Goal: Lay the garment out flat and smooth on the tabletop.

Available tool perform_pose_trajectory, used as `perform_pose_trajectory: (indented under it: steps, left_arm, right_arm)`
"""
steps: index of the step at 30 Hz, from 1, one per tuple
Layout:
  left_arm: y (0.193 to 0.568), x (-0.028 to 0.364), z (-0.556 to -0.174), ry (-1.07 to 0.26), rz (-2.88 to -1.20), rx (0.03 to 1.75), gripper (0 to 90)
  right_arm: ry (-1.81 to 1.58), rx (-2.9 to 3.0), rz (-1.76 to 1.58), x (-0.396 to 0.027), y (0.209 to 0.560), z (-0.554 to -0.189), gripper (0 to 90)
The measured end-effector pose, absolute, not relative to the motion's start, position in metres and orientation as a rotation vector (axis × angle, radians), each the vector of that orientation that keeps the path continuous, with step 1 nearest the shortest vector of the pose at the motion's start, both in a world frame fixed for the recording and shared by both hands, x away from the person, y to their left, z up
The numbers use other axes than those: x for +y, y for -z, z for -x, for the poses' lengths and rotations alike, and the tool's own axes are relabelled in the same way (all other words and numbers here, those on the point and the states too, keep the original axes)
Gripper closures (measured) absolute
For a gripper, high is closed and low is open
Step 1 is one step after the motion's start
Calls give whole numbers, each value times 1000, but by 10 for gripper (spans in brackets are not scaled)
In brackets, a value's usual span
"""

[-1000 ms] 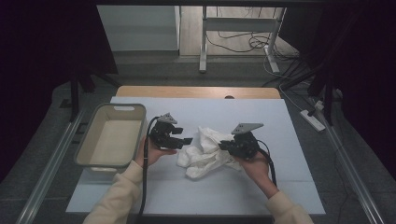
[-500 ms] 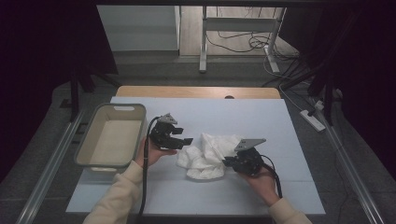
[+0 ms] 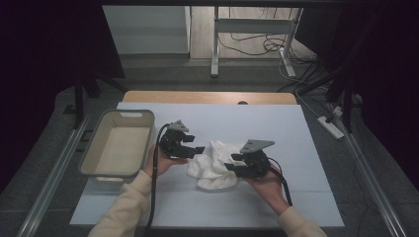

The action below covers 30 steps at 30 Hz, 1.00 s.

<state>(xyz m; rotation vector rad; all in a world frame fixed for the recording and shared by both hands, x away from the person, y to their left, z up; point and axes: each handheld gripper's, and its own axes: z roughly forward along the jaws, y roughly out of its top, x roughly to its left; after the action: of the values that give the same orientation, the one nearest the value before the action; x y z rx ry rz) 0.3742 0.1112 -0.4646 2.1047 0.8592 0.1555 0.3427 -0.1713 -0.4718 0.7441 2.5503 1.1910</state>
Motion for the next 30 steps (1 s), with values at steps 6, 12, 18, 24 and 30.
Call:
perform_pose_trajectory:
  steps: [6, 12, 18, 24, 30]
  left_arm:
    - [465, 113, -375, -157, -2103, 862, 348]
    - [465, 113, -375, -156, -2104, 864, 348]
    - [464, 112, -374, -156, -2107, 858, 348]
    - [465, 112, -375, -153, -2110, 858, 347]
    - [465, 111, -374, -155, -2110, 856, 348]
  right_arm:
    - [-1108, 2559, -726, -155, 479, -352, 734]
    - [-1125, 2536, -716, -162, 473, -350, 837]
    - [-1198, 2519, -728, -175, 462, -347, 797]
    - [-1179, 2509, -774, -192, 463, -344, 854]
    - [-1203, 2467, -811, -206, 458, -346, 854]
